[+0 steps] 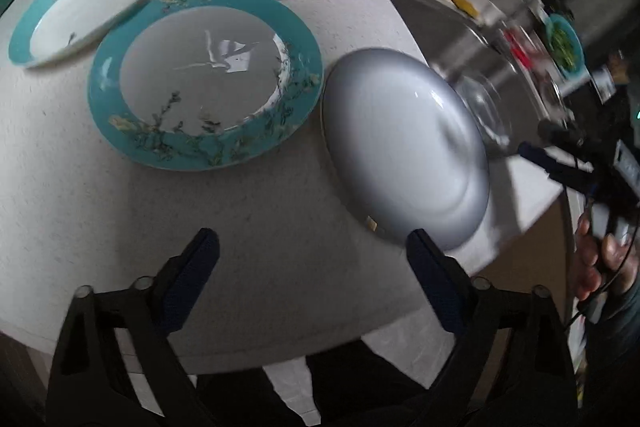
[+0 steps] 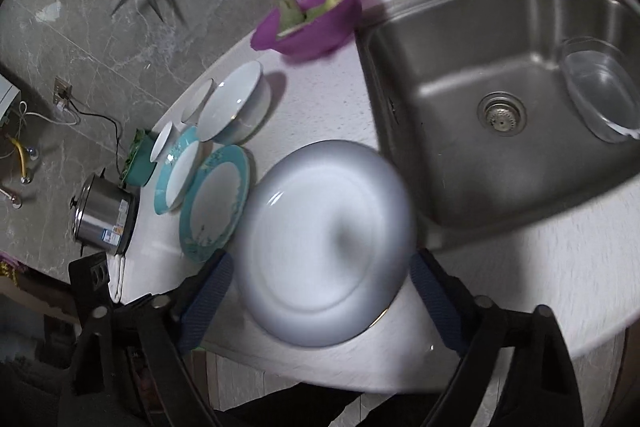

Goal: Organize plates and bowls
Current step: 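Move the left tool to the grey plate rim while the right tool approaches it too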

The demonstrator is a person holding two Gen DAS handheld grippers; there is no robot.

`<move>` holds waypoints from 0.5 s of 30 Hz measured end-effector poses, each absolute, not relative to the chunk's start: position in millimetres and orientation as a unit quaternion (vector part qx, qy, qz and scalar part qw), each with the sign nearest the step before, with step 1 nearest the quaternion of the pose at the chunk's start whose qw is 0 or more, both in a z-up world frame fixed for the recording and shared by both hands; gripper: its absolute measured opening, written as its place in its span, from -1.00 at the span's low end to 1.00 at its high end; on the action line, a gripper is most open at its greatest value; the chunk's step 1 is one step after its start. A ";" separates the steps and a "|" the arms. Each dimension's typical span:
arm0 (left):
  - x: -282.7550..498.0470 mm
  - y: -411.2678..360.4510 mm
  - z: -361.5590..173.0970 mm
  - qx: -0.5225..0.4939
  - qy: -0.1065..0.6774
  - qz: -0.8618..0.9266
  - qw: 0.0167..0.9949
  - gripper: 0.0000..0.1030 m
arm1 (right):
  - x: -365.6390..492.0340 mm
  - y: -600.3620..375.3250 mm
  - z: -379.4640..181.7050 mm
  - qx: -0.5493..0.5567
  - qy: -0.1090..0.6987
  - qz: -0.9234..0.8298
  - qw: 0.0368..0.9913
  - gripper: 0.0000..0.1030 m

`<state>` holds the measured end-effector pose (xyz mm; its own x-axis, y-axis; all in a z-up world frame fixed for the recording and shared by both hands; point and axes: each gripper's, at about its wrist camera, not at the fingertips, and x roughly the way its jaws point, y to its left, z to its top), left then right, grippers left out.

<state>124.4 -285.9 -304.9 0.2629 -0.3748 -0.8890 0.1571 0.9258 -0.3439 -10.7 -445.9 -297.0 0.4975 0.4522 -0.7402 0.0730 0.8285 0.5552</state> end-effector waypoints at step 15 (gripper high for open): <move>141.3 -339.7 -328.4 -0.140 0.597 -0.098 0.784 0.33 | 60.2 -489.4 -354.5 0.280 0.538 0.251 0.755 0.25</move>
<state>141.3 -339.7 -328.4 0.2686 -0.3204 -0.9084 -0.0137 0.9417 -0.3362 60.2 -489.4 -354.5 0.2959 0.6797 -0.6712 -0.0787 0.7176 0.6920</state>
